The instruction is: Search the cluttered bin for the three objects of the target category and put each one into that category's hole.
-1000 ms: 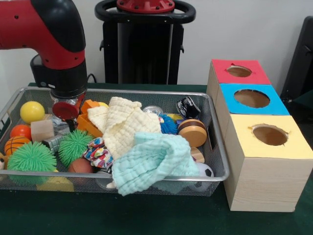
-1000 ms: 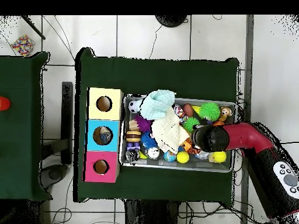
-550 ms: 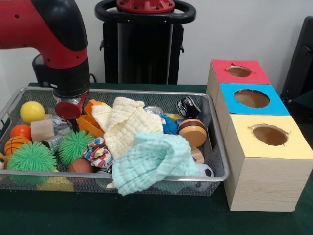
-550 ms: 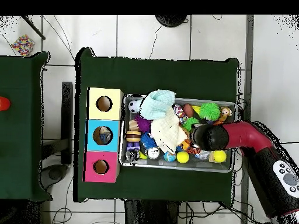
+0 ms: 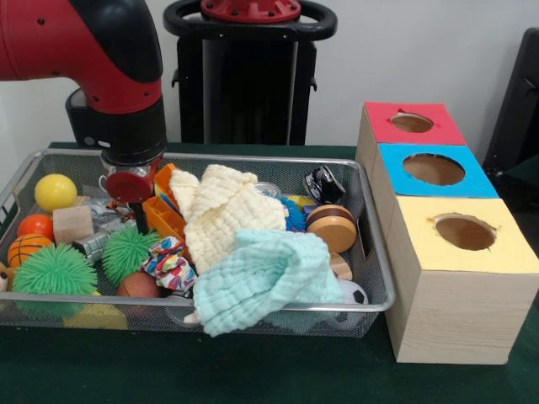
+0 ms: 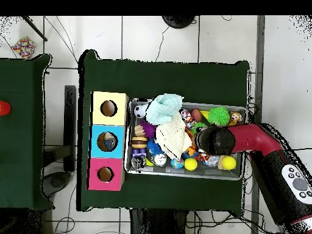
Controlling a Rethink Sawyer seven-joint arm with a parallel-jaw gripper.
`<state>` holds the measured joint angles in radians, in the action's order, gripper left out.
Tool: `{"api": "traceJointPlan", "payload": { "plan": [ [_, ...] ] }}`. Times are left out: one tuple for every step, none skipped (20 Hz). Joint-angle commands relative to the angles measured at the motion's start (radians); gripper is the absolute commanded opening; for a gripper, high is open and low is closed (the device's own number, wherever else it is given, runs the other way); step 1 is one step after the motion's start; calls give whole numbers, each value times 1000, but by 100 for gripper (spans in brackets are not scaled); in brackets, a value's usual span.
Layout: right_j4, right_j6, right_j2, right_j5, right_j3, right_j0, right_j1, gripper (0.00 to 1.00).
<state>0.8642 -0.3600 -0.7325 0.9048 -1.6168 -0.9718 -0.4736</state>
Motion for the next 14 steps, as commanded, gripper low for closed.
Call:
{"api": "traceJointPlan", "payload": {
  "plan": [
    [25, 176, -18, 64, 14, 61, -37, 100],
    [45, 166, -6, 59, 19, 72, -47, 100],
    [61, 165, 1, 50, 22, 79, -55, 100],
    [68, 166, 2, 43, 22, 80, -60, 100],
    [71, 171, 3, 42, 22, 82, -65, 100],
    [72, 177, 1, 40, 22, 81, -70, 100],
    [73, 180, -1, 37, 20, 81, -77, 100],
    [80, 183, 0, 29, 21, 81, -84, 100],
    [92, 178, 4, 19, 24, 85, -91, 100],
    [103, 174, 8, 9, 27, 89, -98, 100],
    [102, 183, 5, 11, 30, 87, -96, 100],
    [104, 202, 2, 10, 40, 80, -93, 100],
    [103, 212, -1, 9, 43, 76, -88, 100],
    [119, 220, 5, 8, 55, 78, -87, 100]
  ]
}}
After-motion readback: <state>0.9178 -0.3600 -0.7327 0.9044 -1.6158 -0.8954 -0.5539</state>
